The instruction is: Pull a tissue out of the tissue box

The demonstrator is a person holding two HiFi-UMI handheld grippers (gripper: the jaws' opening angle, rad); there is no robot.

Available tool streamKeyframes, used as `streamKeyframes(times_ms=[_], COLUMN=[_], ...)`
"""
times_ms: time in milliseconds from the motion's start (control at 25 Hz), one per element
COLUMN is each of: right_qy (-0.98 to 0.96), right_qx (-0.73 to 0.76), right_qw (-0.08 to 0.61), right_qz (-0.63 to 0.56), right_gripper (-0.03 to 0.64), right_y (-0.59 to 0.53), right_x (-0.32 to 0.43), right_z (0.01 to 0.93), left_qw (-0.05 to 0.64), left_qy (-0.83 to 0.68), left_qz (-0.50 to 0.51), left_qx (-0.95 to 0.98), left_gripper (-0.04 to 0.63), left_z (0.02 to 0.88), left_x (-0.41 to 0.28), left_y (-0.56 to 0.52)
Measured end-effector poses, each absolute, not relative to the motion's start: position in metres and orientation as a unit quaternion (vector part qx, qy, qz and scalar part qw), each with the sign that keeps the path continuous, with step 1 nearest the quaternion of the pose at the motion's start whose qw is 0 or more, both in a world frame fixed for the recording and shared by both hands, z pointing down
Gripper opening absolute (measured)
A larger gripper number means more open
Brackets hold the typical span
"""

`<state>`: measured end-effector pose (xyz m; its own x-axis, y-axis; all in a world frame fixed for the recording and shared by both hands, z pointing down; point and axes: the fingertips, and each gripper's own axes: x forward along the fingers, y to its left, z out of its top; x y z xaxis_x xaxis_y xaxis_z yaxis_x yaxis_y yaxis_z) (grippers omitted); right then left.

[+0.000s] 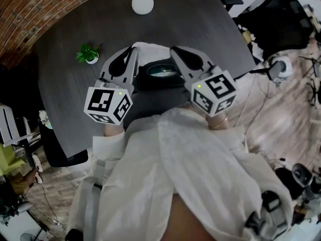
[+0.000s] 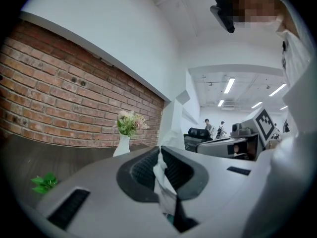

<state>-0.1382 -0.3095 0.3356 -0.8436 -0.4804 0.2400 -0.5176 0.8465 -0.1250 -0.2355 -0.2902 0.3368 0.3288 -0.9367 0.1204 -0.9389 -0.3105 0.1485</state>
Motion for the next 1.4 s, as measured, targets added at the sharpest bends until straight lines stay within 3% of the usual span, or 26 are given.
streamKeyframes(times_ms=[1400], right_qy=[-0.944], right_qx=[0.285], right_qw=[0.124], right_qz=[0.114], right_gripper=[0.005], right_y=[-0.305], right_x=[-0.120], right_z=[0.360], left_qw=[0.112], left_qy=[-0.568], left_qz=[0.019], left_qx=[0.815], left_gripper=[0.011], left_z=[0.349], left_x=[-0.221], left_y=[-0.285])
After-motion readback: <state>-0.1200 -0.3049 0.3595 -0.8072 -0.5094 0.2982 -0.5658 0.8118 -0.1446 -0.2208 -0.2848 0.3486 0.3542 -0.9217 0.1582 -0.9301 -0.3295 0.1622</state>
